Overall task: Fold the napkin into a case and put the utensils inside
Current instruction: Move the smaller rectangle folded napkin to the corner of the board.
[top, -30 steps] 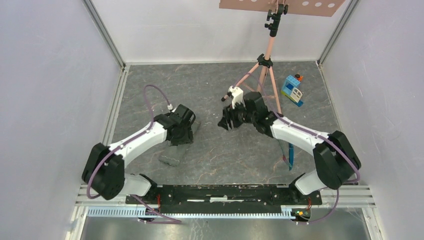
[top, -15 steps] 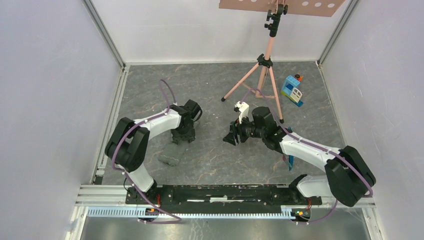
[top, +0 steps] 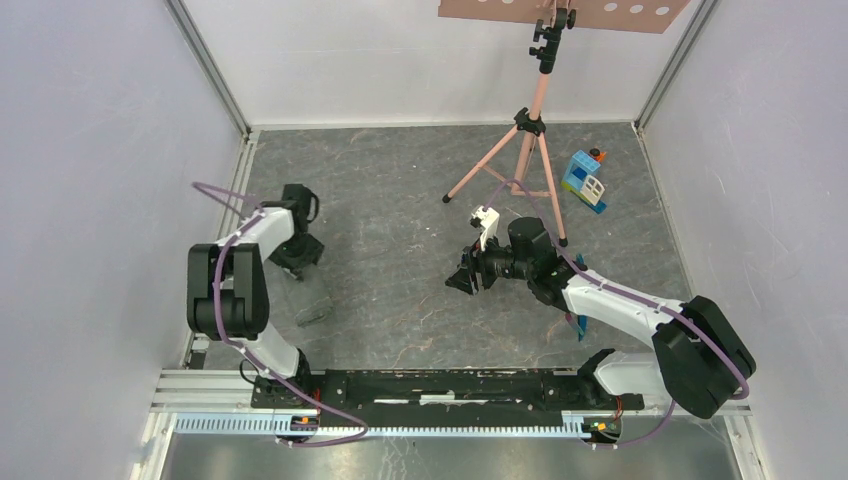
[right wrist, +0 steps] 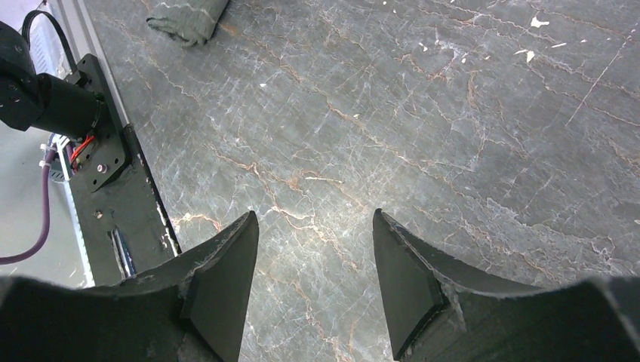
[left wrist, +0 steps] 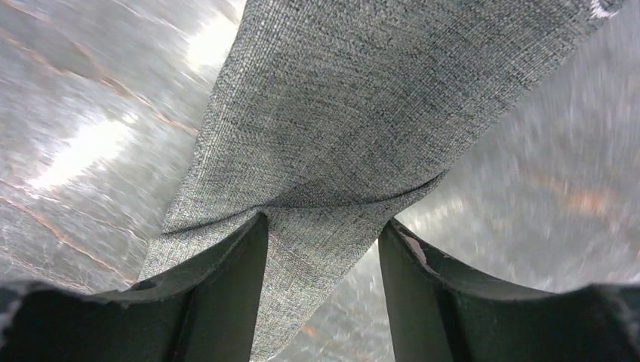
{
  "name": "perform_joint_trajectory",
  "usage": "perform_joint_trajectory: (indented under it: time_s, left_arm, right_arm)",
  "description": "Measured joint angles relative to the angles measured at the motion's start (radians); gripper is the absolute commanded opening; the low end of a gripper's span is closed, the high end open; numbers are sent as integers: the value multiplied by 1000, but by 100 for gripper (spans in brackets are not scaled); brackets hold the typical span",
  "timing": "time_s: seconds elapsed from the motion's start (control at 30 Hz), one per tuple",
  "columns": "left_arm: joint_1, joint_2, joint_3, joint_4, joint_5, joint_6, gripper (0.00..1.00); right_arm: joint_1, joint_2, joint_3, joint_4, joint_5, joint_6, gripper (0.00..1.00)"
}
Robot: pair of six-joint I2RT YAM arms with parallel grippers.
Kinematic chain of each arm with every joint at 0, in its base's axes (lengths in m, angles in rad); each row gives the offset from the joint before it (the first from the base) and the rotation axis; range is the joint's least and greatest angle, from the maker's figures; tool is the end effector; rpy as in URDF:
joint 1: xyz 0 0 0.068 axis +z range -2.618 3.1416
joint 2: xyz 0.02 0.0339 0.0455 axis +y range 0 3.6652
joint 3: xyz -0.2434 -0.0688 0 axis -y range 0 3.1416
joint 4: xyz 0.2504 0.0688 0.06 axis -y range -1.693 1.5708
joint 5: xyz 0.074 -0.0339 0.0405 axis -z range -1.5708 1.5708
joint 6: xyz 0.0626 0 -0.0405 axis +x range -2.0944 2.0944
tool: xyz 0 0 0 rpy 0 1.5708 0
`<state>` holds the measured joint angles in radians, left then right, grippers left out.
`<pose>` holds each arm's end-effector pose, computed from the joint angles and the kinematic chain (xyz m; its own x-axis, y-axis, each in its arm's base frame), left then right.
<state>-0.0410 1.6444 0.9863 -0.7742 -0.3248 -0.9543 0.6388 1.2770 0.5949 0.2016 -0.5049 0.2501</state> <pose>0.2917 0.0080 0.1185 -0.5679 -0.7506 -0.3377 -0.8104 0.5817 0.0701 0.2195 0.2007 0.1757 -0.5739 -0.1564 -0.8038 -0.7474 0.5012 0.4361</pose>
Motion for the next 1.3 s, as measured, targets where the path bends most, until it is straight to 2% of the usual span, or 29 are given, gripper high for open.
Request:
perform_joint_trajectory:
  time_s: [0.23, 0.33, 0.53, 0.73, 0.87, 0.97, 1.17, 1.3]
  left_arm:
    - [222, -10, -8, 13, -6, -91, 63]
    - [278, -22, -22, 18, 1, -93, 68]
    - [287, -85, -22, 17, 35, -91, 79]
    - [269, -390, -37, 14, 121, -63, 85]
    - [205, -613, -39, 49, 225, 14, 88]
    - [114, -693, -39, 106, 340, 95, 88]
    - [-171, -657, -44, 234, 546, 237, 87]
    - [-329, -621, -81, 332, 673, 284, 87]
  right_arm:
    - [0, 0, -1, 7, 0, 0, 63]
    - [0, 0, -1, 7, 0, 0, 63]
    - [0, 11, -1, 2, 1, -2, 63]
    - [0, 3, 13, -72, 27, -31, 66]
    - [0, -41, 22, -155, 85, -72, 67]
    - [0, -87, 23, -230, 175, -108, 66]
    - [-33, -131, 29, -415, 413, -114, 63]
    - [-179, -165, 26, -537, 510, -31, 58]
